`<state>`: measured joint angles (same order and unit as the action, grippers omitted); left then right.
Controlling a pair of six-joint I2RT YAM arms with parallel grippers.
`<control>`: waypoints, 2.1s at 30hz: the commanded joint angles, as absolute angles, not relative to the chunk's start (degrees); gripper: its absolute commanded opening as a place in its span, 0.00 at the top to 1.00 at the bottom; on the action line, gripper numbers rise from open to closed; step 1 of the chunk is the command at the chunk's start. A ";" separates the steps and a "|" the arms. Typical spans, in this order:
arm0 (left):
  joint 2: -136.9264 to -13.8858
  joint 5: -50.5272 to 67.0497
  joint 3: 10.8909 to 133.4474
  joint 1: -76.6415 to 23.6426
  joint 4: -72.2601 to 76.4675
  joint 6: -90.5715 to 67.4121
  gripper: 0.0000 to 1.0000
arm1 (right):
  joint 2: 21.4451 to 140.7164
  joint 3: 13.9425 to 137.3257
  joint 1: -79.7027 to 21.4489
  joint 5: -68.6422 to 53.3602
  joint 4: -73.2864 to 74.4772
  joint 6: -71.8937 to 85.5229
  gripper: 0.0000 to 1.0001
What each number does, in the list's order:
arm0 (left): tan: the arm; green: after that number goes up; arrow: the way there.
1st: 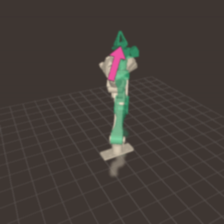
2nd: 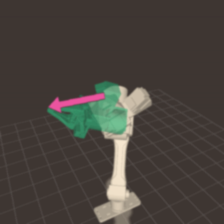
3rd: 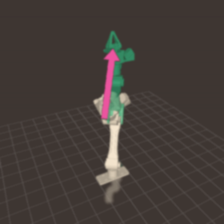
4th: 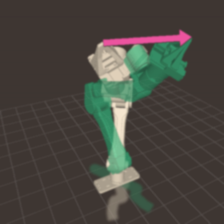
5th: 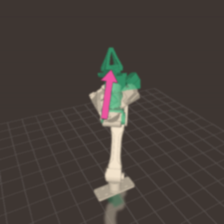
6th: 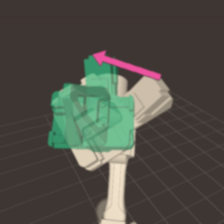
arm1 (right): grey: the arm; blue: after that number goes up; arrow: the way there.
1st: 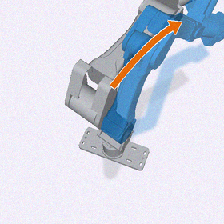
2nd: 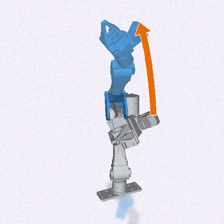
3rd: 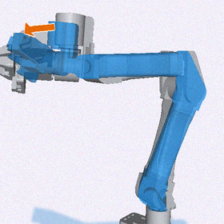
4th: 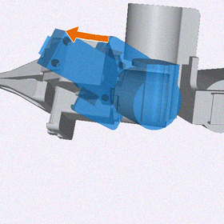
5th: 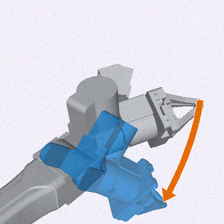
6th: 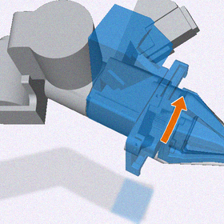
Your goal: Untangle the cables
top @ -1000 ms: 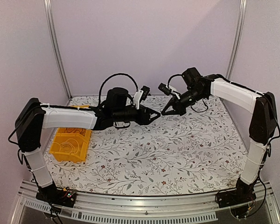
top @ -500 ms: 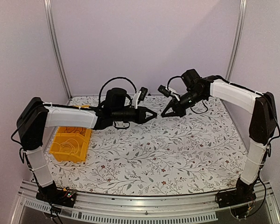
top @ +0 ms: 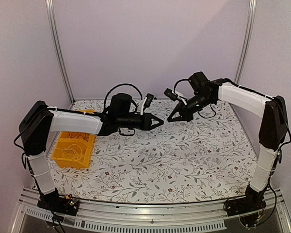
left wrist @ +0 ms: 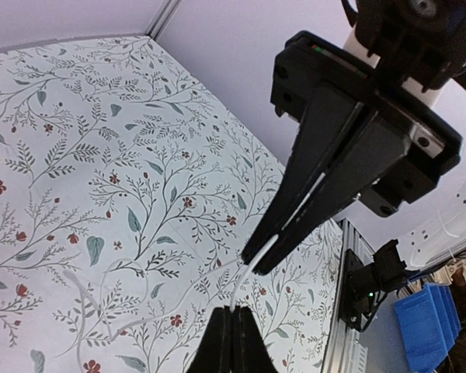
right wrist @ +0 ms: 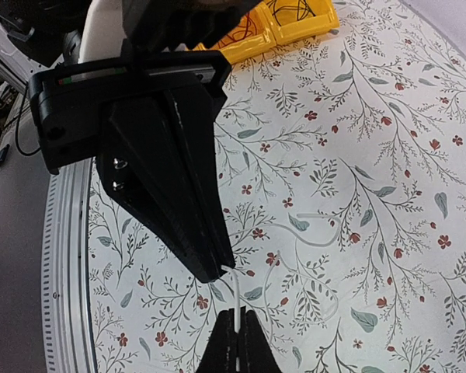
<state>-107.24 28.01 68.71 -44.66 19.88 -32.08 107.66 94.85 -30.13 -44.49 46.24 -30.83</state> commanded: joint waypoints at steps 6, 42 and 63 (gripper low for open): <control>-99.95 26.41 67.57 -42.68 12.84 -29.89 1.00 | 103.46 88.00 -30.25 -42.74 43.68 -32.91 0.46; -69.22 -12.61 68.26 -21.14 -72.57 -27.41 1.00 | 98.34 65.41 -20.09 -44.60 30.57 -34.26 0.35; -83.52 -9.10 60.77 -17.01 -55.04 -16.27 1.00 | 98.96 64.96 -21.08 -43.07 31.03 -35.40 0.36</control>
